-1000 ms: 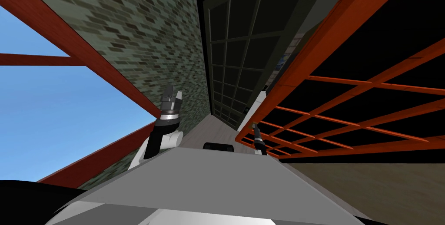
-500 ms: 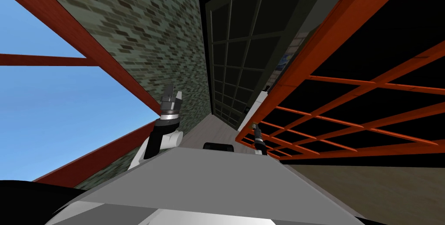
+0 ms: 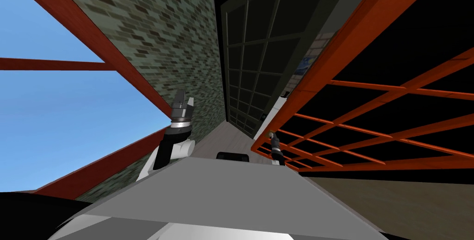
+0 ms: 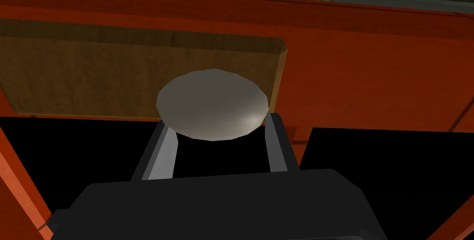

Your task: Pull the door open

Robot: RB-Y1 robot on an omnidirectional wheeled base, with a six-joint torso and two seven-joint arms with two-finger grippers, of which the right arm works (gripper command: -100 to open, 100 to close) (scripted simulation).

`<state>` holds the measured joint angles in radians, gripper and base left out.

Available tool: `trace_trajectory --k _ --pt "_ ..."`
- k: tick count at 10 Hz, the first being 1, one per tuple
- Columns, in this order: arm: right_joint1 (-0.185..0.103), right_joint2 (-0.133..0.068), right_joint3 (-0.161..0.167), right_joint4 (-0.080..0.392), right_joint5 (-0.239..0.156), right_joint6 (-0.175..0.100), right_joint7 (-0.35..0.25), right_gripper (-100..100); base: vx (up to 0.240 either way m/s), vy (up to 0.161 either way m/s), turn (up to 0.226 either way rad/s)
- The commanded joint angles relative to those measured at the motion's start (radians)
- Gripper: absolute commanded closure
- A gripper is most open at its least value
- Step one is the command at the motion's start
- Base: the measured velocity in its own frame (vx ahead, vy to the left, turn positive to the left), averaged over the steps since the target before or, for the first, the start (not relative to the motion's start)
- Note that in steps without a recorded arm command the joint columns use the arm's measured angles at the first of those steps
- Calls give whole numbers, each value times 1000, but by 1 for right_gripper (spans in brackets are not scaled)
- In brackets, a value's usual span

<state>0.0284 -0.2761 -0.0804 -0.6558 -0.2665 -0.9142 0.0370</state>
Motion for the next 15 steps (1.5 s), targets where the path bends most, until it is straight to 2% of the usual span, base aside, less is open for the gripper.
trace_trajectory --k 1,2,4,7,8,9,11,12,14,15 --pt "0 -1 10 -6 -19 -4 -50 100 -32 -7 61" --pt "0 -1 10 -6 -19 -4 -58 100 -21 -10 22" --pt "4 -5 24 -13 -52 -4 -122 100 -34 -19 70" --pt "7 -7 32 -16 -69 -4 -183 100 -29 -12 36" --pt "9 -9 39 -20 -85 -3 -221 100 -27 -11 63" --pt "9 -9 39 -20 -85 -3 -225 100 -24 -9 31" --pt "13 -13 53 -27 -118 -3 -289 100 -35 -9 70" --pt "13 -13 53 -27 -118 -3 -308 100 -30 -15 35" --pt "17 -17 67 -33 -151 -2 -374 100 -36 -16 75" --pt "17 -17 67 -33 -151 -2 -390 100 -33 -11 28"
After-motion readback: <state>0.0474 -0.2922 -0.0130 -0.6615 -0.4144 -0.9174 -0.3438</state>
